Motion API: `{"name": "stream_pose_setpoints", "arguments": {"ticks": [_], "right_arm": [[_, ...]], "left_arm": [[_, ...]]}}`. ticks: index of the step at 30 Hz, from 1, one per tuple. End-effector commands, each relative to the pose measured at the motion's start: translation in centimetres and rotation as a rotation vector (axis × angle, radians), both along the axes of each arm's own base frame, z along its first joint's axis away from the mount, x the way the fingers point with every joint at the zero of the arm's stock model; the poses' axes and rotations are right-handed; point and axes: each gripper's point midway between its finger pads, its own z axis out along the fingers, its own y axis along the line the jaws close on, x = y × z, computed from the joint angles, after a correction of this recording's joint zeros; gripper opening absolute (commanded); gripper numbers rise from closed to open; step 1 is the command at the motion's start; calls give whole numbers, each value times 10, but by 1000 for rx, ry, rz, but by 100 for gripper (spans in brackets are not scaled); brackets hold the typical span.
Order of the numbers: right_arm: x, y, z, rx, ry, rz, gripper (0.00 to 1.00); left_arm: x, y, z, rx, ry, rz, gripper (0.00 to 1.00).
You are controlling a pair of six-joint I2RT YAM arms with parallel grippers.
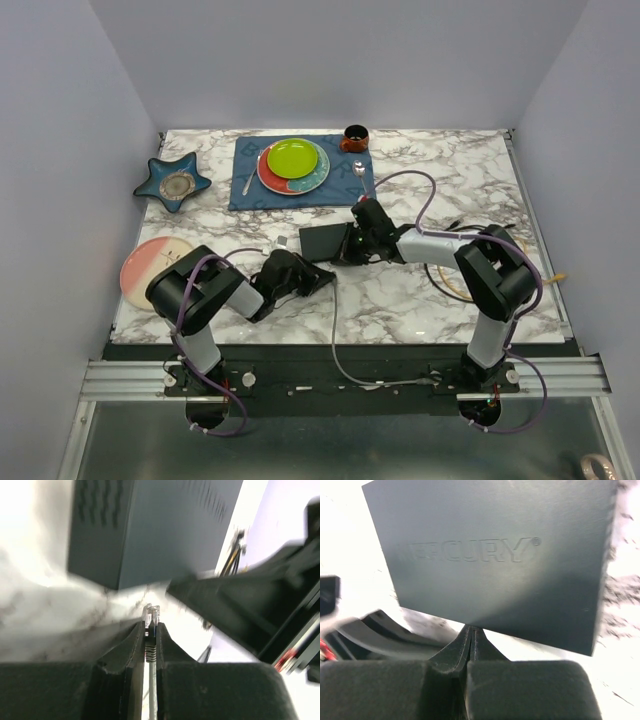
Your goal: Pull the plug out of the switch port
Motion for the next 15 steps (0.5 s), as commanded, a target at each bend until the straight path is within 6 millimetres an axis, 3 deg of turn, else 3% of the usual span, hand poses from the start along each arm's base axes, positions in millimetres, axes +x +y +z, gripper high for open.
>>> {"name": "stream_pose_setpoints", "arguments": {"ticks": [1, 5, 8, 9, 10, 11, 13, 14, 15], "right_arm": [[18, 9, 6, 28, -32, -50, 5], [18, 7, 10, 30, -39, -61, 5], [27, 4, 33, 40, -135, -64, 5], [30, 0, 54, 48, -183, -70, 6], [31, -1, 65, 53, -216, -61, 9], [30, -3, 76, 35, -256, -23, 22], [22, -9, 100, 36, -303, 14, 35], [17, -12, 105, 28, -329, 46, 44], [7, -14, 103, 33, -322, 81, 48]], "left_arm": [[-44, 15, -40, 104, 137, -74, 0], [-48, 18, -32, 107, 102, -75, 0], [-44, 25, -18, 123, 52, -46, 0], [-42, 28, -14, 152, 18, -51, 0], [-35, 28, 8, 140, -45, -41, 0], [-33, 34, 10, 184, -56, -28, 0], [-24, 40, 28, 236, -134, -12, 0], [-20, 43, 48, 241, -172, 3, 0], [-12, 50, 57, 263, -204, 45, 0]]}}
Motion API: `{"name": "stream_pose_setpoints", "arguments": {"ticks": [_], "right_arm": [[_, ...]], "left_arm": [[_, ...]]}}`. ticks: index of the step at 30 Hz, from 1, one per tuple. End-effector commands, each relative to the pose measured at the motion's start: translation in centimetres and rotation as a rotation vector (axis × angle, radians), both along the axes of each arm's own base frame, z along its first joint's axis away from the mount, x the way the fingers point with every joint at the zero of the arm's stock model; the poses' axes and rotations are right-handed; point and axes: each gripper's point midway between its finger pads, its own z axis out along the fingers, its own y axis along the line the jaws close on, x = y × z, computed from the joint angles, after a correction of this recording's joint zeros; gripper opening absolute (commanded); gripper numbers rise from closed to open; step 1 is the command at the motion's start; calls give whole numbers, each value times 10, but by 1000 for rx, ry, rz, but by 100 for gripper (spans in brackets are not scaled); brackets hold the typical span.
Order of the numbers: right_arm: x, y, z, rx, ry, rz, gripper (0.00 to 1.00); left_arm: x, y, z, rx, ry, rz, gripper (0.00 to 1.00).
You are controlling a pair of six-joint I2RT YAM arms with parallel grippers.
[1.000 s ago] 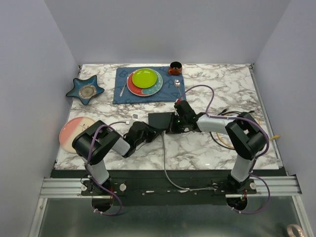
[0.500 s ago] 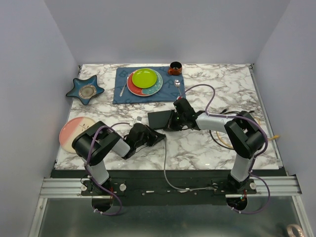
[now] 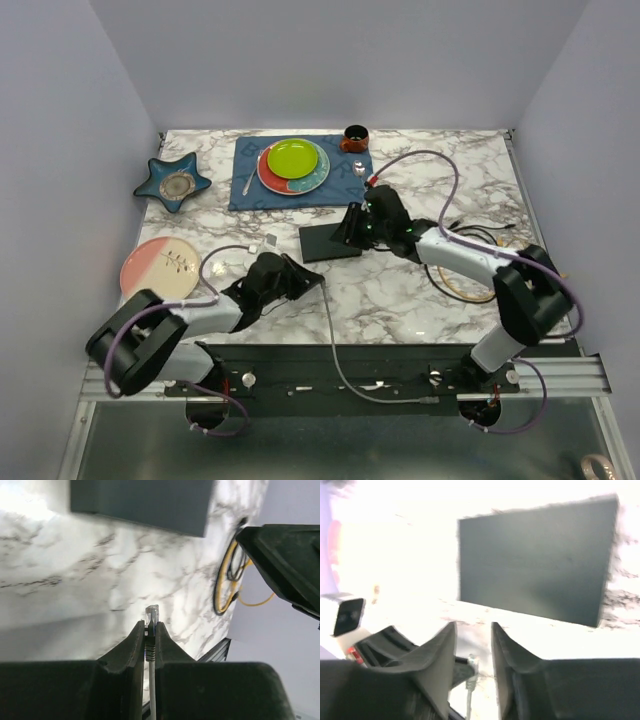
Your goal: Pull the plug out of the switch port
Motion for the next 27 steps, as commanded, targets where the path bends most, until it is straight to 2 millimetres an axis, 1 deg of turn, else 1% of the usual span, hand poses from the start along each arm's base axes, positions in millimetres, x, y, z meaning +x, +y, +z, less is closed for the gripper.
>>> {"name": "stream_pose_setpoints", "arguments": {"ticks": [1, 2, 3, 5, 6, 7, 8, 9, 10, 12, 14, 16, 17, 22, 24, 25, 26, 27], "right_arm": [[-16, -14, 49, -2, -172, 105, 49], [-23, -14, 50, 1, -185, 146, 52], [-38, -12, 46, 30, -170, 216, 52], [-54, -9, 50, 69, -171, 287, 53], [-65, -5, 52, 110, -165, 340, 53], [-77, -8, 41, 114, -137, 363, 53], [-82, -5, 46, 142, -162, 386, 53], [-88, -3, 46, 157, -166, 408, 53], [-97, -6, 39, 155, -154, 423, 54], [-107, -3, 40, 174, -171, 460, 54], [-118, -4, 31, 170, -153, 478, 54], [-123, -3, 29, 180, -154, 488, 54], [-129, -3, 24, 184, -138, 493, 54], [-133, 4, 26, 251, -144, 491, 54], [-137, 10, 25, 255, -130, 511, 54], [-136, 15, 30, 258, -138, 525, 54], [-140, 19, 24, 245, -124, 546, 54], [-142, 22, 23, 243, -120, 556, 54]], "left_arm": [[23, 29, 35, 183, -165, 87, 0], [29, 29, 52, 186, -203, 104, 0], [33, 31, 58, 199, -224, 114, 0], [46, 31, 69, 229, -251, 129, 0], [49, 30, 69, 238, -251, 126, 0], [54, 29, 71, 237, -247, 124, 0], [60, 25, 70, 247, -245, 117, 0], [64, 23, 71, 250, -245, 117, 0], [68, 23, 71, 253, -245, 121, 0], [77, 20, 73, 261, -251, 121, 0], [85, 18, 76, 263, -253, 121, 0], [90, 17, 79, 269, -258, 116, 0], [93, 17, 81, 271, -260, 116, 0], [96, 16, 81, 280, -262, 108, 0], [96, 17, 83, 279, -263, 110, 0], [95, 16, 82, 280, -260, 107, 0], [95, 16, 82, 283, -262, 105, 0], [95, 16, 83, 281, -263, 103, 0]]}}
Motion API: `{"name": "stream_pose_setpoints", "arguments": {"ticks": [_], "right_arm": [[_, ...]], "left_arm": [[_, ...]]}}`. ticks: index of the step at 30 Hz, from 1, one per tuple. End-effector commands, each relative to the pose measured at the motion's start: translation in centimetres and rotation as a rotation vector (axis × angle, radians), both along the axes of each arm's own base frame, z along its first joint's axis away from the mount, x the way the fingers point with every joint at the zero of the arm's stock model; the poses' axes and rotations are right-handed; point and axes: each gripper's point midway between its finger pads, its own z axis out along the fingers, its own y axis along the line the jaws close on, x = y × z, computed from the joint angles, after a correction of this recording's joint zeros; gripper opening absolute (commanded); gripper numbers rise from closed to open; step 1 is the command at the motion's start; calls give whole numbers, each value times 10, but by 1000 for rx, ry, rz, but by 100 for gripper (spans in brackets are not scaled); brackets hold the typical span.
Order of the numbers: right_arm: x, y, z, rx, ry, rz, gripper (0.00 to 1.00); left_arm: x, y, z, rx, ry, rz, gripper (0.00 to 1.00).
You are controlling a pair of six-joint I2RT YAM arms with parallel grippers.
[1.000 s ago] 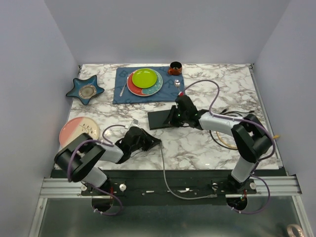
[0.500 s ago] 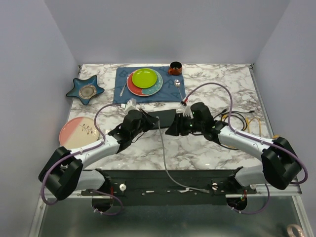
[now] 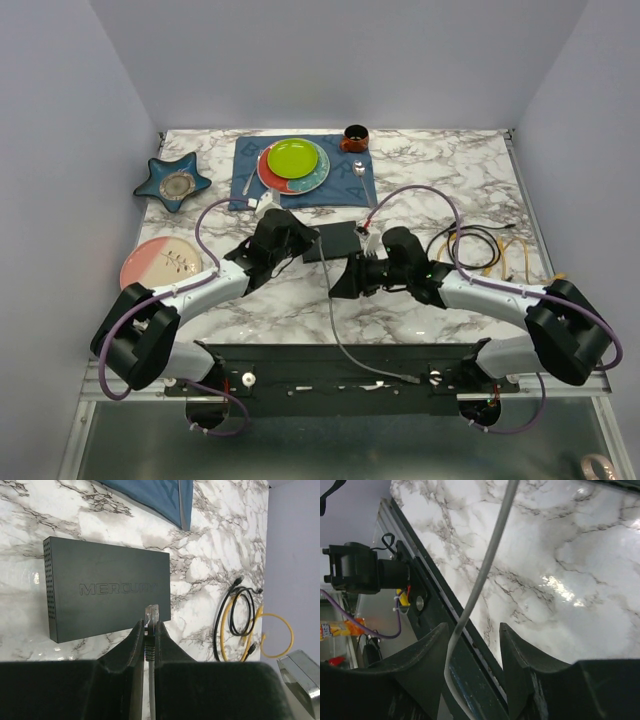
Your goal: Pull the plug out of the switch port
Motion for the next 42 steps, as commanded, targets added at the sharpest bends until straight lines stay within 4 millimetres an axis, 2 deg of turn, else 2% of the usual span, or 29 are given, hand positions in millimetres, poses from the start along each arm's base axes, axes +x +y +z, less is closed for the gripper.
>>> {"name": "stream_pose_setpoints", "arguments": {"ticks": [1, 7, 9, 11, 13, 14, 15, 16, 18, 19, 20, 21, 22, 23, 24, 26, 27, 29, 31, 32, 33, 34, 35, 36, 37, 38, 39, 40, 42], "right_arm": [[-9, 26, 13, 51, -24, 89, 54], [-17, 39, 3, 30, -7, 118, 50], [-16, 37, -2, -4, 3, 110, 32], [-6, 30, -7, -49, -19, 40, 12], [7, 18, -8, -113, -57, -47, 5], [14, 12, -5, -144, -79, -88, 1], [18, 0, -6, -216, -75, -131, 1], [38, -13, 6, -261, -146, -235, 1], [54, -39, 14, -365, -199, -331, 1], [76, -51, 35, -390, -261, -439, 0], [85, -62, 49, -396, -281, -505, 1], [97, -84, 54, -443, -275, -582, 1], [114, -99, 75, -451, -309, -680, 0], [123, -112, 85, -452, -302, -745, 1], [137, -141, 86, -484, -267, -838, 1], [154, -162, 102, -441, -217, -937, 1], [165, -189, 98, -458, -173, -1016, 1], [175, -210, 107, -452, -161, -1095, 1], [183, -239, 105, -512, -163, -1187, 1], [185, -247, 103, -522, -152, -1211, 1], [187, -267, 98, -536, -121, -1257, 1], [188, -274, 89, -536, -85, -1259, 1], [188, -282, 81, -532, -49, -1278, 19], [191, -304, 76, -520, -16, -1324, 29], [190, -302, 59, -494, 43, -1278, 39], [192, -304, 54, -474, 54, -1263, 55], [197, -306, 54, -442, 51, -1264, 61], [199, -297, 57, -407, 52, -1224, 63], [208, -276, 79, -309, -29, -1156, 66]], "left_arm": [[4, 4, 4, 25, -17, 6, 0], [3, 5, 4, 30, -16, 2, 0], [2, 6, 8, 31, -28, 1, 0], [1, 9, 15, 42, -41, -3, 0], [3, 19, 22, 114, -64, 2, 2], [0, 29, 28, 171, -39, 21, 12], [4, 46, 31, 232, -39, 86, 24], [4, 56, 34, 268, -31, 108, 40], [0, 78, 42, 308, -15, 146, 49], [-1, 87, 44, 312, -16, 177, 60], [-10, 96, 44, 286, -10, 211, 66], [-14, 102, 45, 268, -13, 238, 71], [-18, 109, 45, 251, -17, 273, 83], [-27, 116, 43, 220, -23, 299, 90], [-31, 120, 43, 177, -20, 330, 96], [-39, 127, 41, 143, -40, 350, 99], [-41, 128, 40, 129, -44, 358, 99], [-45, 129, 38, 119, -47, 355, 99], [-47, 128, 36, 121, -36, 343, 99], [-47, 127, 35, 128, -27, 334, 99], [-48, 125, 32, 131, -18, 320, 99], [-48, 124, 31, 138, -15, 310, 99], [-49, 122, 28, 146, -9, 298, 99], [-50, 121, 28, 149, -8, 287, 99], [-51, 122, 27, 155, -8, 282, 99], [-52, 122, 28, 157, -16, 274, 99], [-54, 122, 24, 159, -15, 269, 99], [-55, 121, 24, 155, -19, 256, 99], [-58, 120, 26, 148, -37, 241, 99]]}}
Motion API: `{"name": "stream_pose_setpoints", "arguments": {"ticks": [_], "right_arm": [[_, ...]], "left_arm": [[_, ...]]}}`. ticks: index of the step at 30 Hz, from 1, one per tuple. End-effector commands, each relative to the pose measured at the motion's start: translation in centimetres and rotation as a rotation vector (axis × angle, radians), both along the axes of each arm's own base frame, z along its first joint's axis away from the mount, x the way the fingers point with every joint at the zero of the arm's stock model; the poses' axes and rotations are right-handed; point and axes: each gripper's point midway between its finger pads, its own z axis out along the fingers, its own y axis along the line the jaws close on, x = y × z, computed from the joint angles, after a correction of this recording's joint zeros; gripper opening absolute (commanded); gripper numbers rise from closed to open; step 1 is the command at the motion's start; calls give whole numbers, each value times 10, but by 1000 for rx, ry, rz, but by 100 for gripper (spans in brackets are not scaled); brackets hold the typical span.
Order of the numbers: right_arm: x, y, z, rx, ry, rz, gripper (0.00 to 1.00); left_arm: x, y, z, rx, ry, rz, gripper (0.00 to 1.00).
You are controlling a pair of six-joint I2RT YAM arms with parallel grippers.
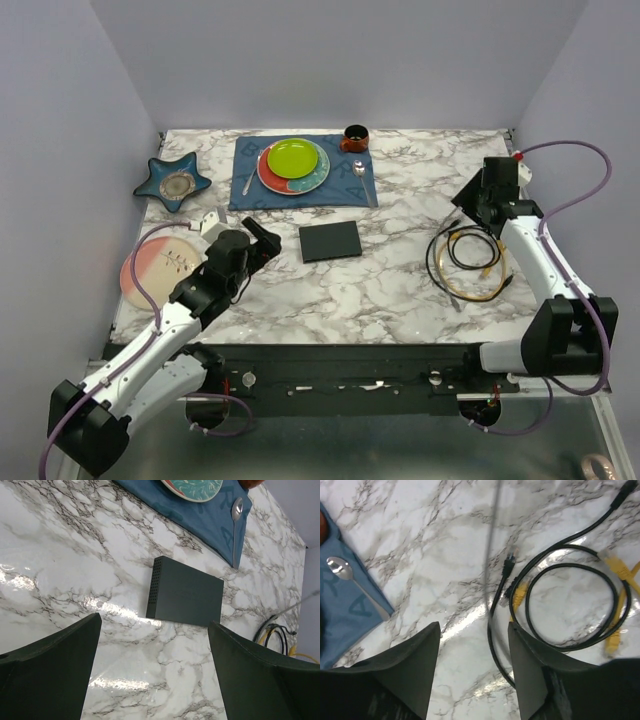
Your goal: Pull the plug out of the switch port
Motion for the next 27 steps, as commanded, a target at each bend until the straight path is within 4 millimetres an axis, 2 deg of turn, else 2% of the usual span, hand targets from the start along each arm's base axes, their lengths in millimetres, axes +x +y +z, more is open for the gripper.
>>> {"name": "stream_pose_setpoints", "arguments": {"ticks": [1, 2, 3, 5, 6, 8, 9, 11, 12, 14, 15, 17, 18, 22, 23, 27], "right_arm": [[12, 51, 29, 117, -141, 210, 66], [14, 58, 44, 102, -187, 234, 68], [11, 77, 60, 72, -228, 298, 68], [9, 94, 83, 39, -284, 349, 68], [2, 114, 92, 35, -312, 408, 68], [-7, 134, 99, 33, -349, 482, 68], [-17, 154, 92, 26, -355, 547, 68], [-31, 170, 93, 14, -394, 614, 68], [-43, 190, 80, 1, -391, 683, 68], [-58, 206, 78, -43, -418, 737, 68], [-78, 236, 79, -68, -448, 841, 68], [-93, 253, 75, -125, -458, 867, 69], [-111, 273, 74, -132, -465, 929, 70], [-121, 278, 66, -119, -463, 927, 70], [-121, 275, 59, -134, -454, 928, 70], [-120, 270, 50, -170, -447, 921, 70]], "left_arm": [[-8, 2, -3, 11, -16, -33, 99], [-9, 3, -3, 10, -20, -34, 99], [-10, 4, -3, 14, -20, -30, 99], [-10, 10, -6, 36, -7, -7, 99], [-9, 11, -7, 46, -1, 1, 99], [-10, 15, -13, 82, 32, 9, 99], [-9, 14, -11, 88, 36, 6, 99], [-9, 12, -17, 122, 70, -19, 99], [-9, 7, -14, 119, 73, -51, 99], [-11, 6, -21, 143, 114, -65, 99], [-10, 4, -20, 141, 122, -68, 99], [-11, 3, -26, 153, 147, -78, 99], [-11, 2, -25, 154, 150, -83, 99], [-13, 2, -24, 154, 150, -97, 99], [-14, 2, -23, 152, 144, -101, 99], [-16, 4, -30, 175, 155, -106, 99]]}}
